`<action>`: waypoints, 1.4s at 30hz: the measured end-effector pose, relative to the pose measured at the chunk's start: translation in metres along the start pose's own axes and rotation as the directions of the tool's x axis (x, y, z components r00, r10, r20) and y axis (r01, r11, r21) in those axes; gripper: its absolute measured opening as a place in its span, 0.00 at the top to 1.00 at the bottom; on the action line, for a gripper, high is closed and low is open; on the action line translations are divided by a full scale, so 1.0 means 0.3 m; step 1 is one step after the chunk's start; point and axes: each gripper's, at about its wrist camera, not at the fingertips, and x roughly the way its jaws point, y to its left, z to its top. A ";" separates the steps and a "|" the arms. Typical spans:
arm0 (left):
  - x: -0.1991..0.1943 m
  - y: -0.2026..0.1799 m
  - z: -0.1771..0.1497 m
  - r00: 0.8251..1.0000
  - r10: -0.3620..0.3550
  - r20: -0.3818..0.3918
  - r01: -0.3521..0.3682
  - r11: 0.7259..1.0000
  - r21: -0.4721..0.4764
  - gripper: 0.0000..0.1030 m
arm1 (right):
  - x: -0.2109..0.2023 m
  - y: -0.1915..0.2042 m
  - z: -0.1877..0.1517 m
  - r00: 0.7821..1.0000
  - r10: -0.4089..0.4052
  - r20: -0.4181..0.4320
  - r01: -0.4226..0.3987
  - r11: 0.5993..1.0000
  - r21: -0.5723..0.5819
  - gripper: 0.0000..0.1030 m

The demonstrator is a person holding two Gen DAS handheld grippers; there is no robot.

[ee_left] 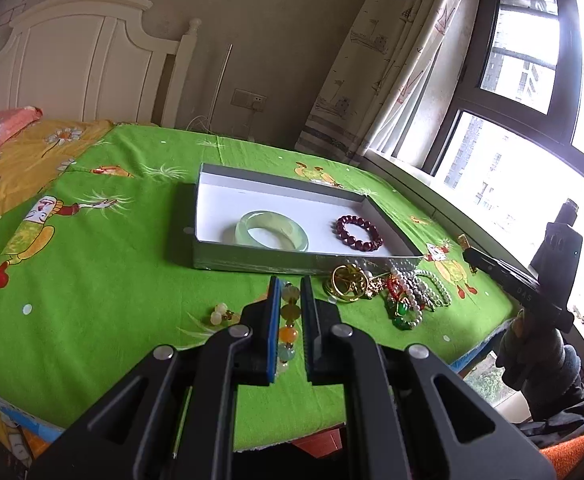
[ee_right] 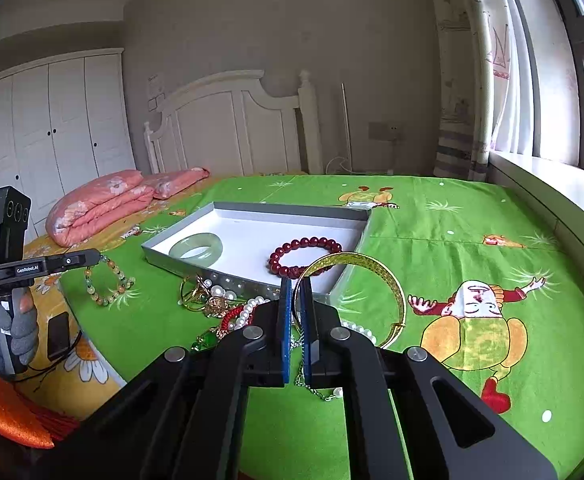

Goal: Organize jewelry
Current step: 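Carry the beaded bracelet into the box with left tool while right tool places the gold bangle there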

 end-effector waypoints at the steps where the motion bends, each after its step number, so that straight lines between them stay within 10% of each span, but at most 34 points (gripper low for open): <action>1: -0.005 0.003 0.009 1.000 -0.003 0.005 0.003 1.000 -0.004 0.91 | 0.000 0.001 0.003 1.000 0.004 0.001 -0.004 1.000 0.000 0.95; 17: -0.006 -0.017 0.242 0.998 -0.005 0.068 0.001 0.998 0.058 0.91 | 0.047 0.035 0.112 0.999 0.020 0.030 -0.018 0.998 -0.064 0.95; 26: 0.176 -0.026 0.457 1.000 0.021 0.017 -0.023 0.993 0.116 0.91 | 0.252 0.118 0.206 0.992 0.061 -0.107 -0.076 0.986 -0.146 0.95; 39: 0.545 0.000 0.516 0.955 0.291 -0.063 -0.267 0.932 0.246 0.91 | 0.660 0.228 0.242 0.908 0.070 -0.413 -0.147 0.977 -0.157 0.94; 42: 0.605 0.004 0.468 0.945 0.304 -0.117 -0.267 0.929 0.256 0.87 | 0.709 0.238 0.220 0.888 0.056 -0.456 -0.141 0.978 -0.153 0.78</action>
